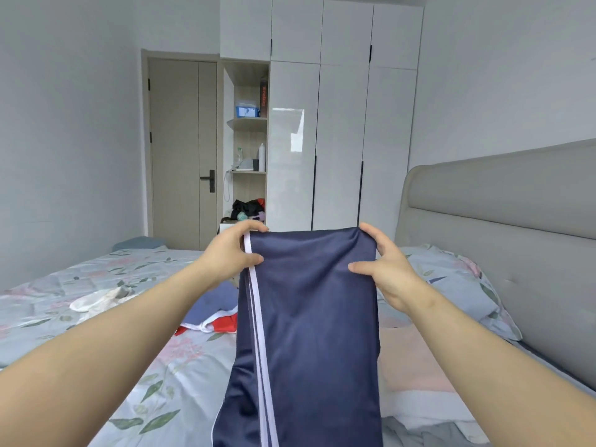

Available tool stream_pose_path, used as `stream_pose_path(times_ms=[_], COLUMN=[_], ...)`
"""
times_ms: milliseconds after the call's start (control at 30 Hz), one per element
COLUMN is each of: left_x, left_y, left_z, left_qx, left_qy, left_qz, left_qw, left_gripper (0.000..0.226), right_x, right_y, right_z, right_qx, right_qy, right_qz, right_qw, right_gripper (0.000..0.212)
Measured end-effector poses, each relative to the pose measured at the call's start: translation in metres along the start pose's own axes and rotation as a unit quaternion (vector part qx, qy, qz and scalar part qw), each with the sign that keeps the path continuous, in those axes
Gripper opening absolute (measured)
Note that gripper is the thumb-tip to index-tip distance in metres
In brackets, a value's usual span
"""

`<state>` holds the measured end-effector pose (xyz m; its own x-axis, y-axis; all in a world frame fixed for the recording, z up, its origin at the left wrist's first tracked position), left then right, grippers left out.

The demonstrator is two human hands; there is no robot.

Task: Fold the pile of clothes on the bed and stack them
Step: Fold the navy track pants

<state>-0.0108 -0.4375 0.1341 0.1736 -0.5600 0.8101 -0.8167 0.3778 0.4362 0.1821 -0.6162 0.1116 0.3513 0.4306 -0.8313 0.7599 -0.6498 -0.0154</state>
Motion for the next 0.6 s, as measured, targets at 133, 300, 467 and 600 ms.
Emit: stream_pose_path(times_ms=[133,300,467,600], left_x=[0.013,0.027,0.043,0.08], left_y=[0.018,0.014,0.02,0.039], left_z=[-0.008,-0.01,-0.01,-0.008], left_qx=[0.087,-0.005,-0.047,0.072], left_qy=[-0.039,0.009,0.023,-0.048], left_qz=[-0.048,0.036,-0.058,-0.205], left_qw=[0.994,0.999,0.997,0.975], left_gripper=[0.04,0.044,0.061,0.057], right_x=[-0.013,-0.042,-0.07,-0.097], right_y=[0.004,0.01,0.01,0.002], right_z=[-0.011,-0.025,-0.024,-0.018], right_qx=[0.025,0.096,0.106,0.1], right_qy=[0.047,0.106,0.153,0.226], right_qz=[0.11,0.162,0.243,0.363], right_qw=[0.993,0.976,0.952,0.898], right_gripper=[0.06,0.042,0.04,0.04])
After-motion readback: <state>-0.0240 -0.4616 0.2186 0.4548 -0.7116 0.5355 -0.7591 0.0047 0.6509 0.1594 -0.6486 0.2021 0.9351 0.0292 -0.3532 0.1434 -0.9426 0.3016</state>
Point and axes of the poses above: each hand's wrist, its own z-axis away from the middle knuckle, its own y-axis out of the back of the hand, x = y × z, the point moved 7 cm from there along -z, towards the middle knuckle, and after that the axes turned 11 degrees about y, right-handed, at the moved point
